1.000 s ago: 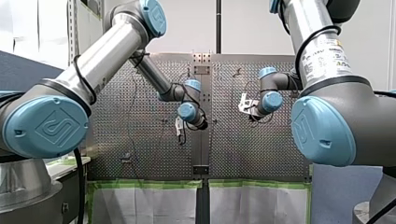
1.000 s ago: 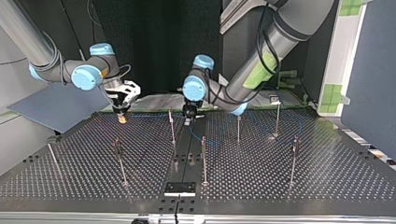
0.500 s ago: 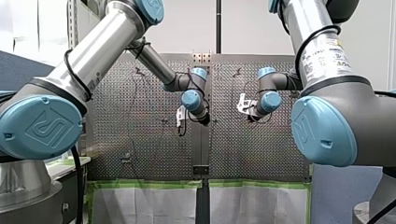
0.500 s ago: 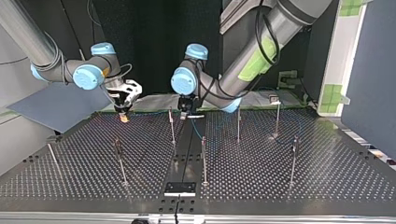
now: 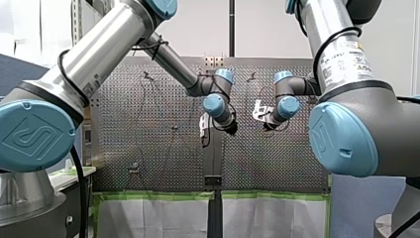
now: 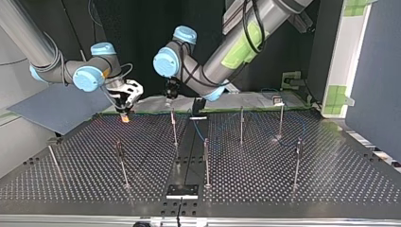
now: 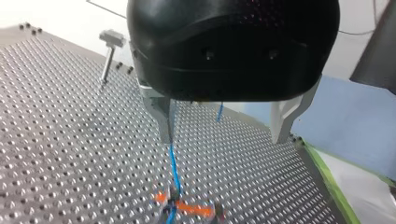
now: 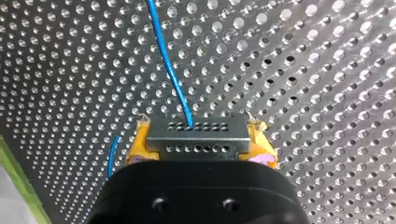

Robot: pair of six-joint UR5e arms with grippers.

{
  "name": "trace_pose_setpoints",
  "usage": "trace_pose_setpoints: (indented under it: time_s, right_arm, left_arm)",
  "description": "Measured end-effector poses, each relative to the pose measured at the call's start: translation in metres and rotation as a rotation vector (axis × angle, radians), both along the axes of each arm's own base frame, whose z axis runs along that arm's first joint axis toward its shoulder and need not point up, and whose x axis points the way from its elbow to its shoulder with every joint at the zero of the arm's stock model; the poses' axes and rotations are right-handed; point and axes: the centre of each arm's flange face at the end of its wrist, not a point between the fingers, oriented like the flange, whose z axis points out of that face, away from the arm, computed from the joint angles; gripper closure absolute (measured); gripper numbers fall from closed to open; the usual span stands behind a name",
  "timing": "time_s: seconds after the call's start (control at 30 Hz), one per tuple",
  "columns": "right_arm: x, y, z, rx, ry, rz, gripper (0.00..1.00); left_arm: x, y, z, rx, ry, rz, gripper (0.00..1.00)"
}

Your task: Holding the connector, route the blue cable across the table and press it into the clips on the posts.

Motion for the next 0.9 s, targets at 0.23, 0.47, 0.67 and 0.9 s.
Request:
trace_pose_setpoints:
  time_s: [0.23, 0.47, 0.67, 0.9]
  right_arm:
    - [-0.005, -0.002, 0.013, -0.014, -0.008, -0.011, 1.0]
    - [-0.012, -0.004, 0.029, -0.041, -0.018, -0.023, 1.0]
    - [-0.014, -0.005, 0.031, -0.044, -0.019, -0.027, 1.0]
    - [-0.015, -0.006, 0.031, -0.044, -0.02, -0.029, 1.0]
  left_arm:
    - [-0.008, -0.014, 0.002, -0.077, -0.034, 0.036, 0.01]
    - [-0.009, -0.029, 0.01, -0.15, -0.084, 0.046, 0.01]
    - [0.0, -0.042, 0.025, -0.205, -0.129, 0.052, 0.01]
    - [0.007, -0.054, 0.011, -0.201, -0.093, 0.063, 0.01]
